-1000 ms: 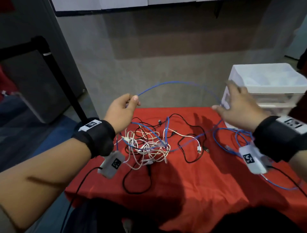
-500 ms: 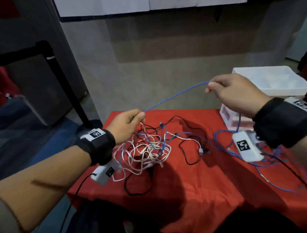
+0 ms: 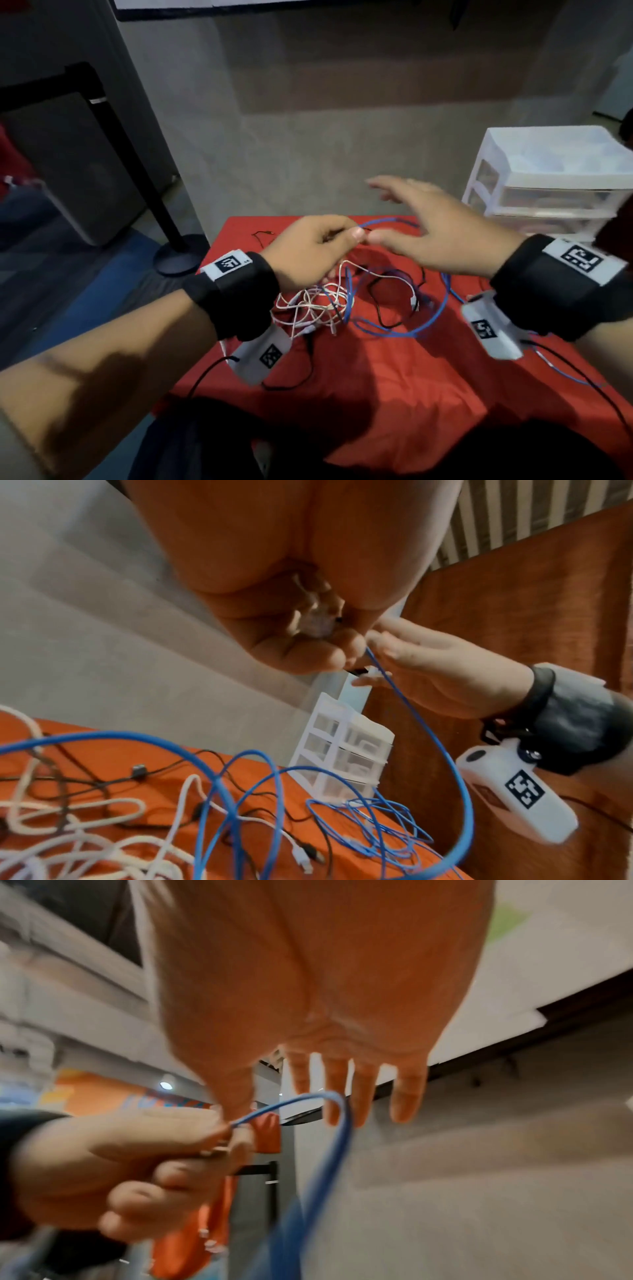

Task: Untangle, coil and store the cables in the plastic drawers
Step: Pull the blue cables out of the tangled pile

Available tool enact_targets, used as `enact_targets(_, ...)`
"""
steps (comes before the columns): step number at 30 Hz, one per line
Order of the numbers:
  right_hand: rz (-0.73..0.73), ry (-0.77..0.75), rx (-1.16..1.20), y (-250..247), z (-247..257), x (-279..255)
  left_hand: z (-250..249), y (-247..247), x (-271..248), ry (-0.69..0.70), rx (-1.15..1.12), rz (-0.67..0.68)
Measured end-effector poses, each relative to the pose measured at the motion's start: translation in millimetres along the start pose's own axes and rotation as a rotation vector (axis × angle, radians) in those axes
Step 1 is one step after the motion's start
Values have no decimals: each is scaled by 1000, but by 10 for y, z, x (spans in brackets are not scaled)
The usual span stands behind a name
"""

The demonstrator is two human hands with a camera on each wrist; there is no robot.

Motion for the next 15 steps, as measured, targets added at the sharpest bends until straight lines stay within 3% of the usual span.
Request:
enact_targets(3,87,-11,97,247,115,74,4,58,16,-25,-56,55)
enact_targets(7,78,30,-29,375,51,87,436,-247,-48,-136,107,-122)
enact_targets(8,79,56,-37,401,17,73,585,-327,-105,-172,177,-90)
enact_targets(11,25,132,63,502,-22,57,907,-420,-362,-228,567,259)
enact_targets(12,-17,166,169,531,-6,66,994,-405,-424,-208,662,321)
enact_targets(15,-113,357,546,618,71,105,1082,-339,-461,-157,634,198)
Point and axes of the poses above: each hand's wrist, its own x-axis towards the middle knuckle, its own y-axis out of the palm, z = x × y, the point moved 1 cm from there along x, towards the middle knuckle, and after that the axes turned 8 degrees about x, right-handed, at the moved point
